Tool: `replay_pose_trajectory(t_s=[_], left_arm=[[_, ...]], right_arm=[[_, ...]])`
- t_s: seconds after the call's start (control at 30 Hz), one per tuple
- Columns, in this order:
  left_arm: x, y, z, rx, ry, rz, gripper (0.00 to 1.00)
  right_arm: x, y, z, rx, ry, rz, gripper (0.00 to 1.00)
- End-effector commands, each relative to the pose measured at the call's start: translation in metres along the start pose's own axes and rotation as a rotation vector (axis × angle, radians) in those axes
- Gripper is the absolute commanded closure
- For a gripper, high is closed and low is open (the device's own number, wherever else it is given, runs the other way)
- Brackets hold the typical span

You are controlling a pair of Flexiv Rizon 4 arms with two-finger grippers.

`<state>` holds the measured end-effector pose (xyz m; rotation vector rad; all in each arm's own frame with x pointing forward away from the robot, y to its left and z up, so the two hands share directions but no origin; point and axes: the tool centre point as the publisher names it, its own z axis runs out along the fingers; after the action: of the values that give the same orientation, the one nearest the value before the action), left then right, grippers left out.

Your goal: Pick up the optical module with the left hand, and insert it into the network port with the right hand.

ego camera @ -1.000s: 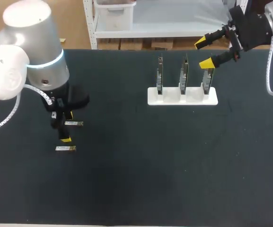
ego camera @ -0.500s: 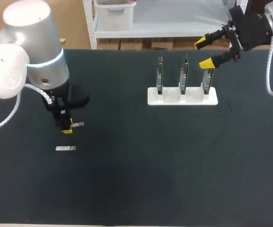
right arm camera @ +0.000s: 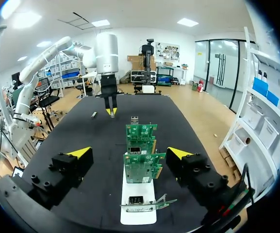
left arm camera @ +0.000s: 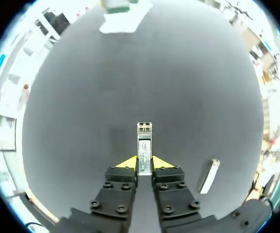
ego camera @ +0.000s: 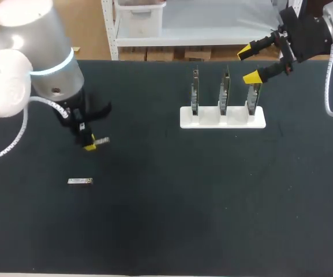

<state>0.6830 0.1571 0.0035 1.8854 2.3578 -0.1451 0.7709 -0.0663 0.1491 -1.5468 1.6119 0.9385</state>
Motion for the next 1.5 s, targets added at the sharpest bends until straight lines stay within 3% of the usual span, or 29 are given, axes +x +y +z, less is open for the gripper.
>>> replay_pose_trajectory(t_s=[0.03,0.2,0.37,0.77,1.0,1.27,1.5], left_arm=[[-0.003,0.007,-0.016,-0.041,-0.127,-0.086,1.0],[-0.022,0.033,-0.043,-0.095,-0.382,-0.271,1.0],[-0.048,0.054,-0.064,-0.144,-0.525,-0.331,1.0],[-0.139,0.095,-0.108,-0.235,-0.758,-0.293,1.0],[-0.184,0.109,-0.131,-0.26,-0.873,-0.26,1.0],[-0.224,0.108,-0.147,-0.204,-1.012,-0.211,1.0],[-0.257,0.101,-0.152,-0.147,-1.077,-0.146,1.0]], right_arm=[[0.0,0.003,0.0,0.006,0.0,-0.001,0.0],[0.0,0.003,0.0,0.006,0.0,-0.001,0.0],[0.0,0.003,0.0,0.006,0.0,-0.001,0.0],[0.0,0.003,0.0,0.006,0.0,-0.001,0.0],[0.0,0.003,0.0,0.006,0.0,-0.001,0.0],[0.0,0.003,0.0,0.006,0.0,-0.001,0.0],[0.0,0.003,0.0,0.006,0.0,-0.001,0.0]])
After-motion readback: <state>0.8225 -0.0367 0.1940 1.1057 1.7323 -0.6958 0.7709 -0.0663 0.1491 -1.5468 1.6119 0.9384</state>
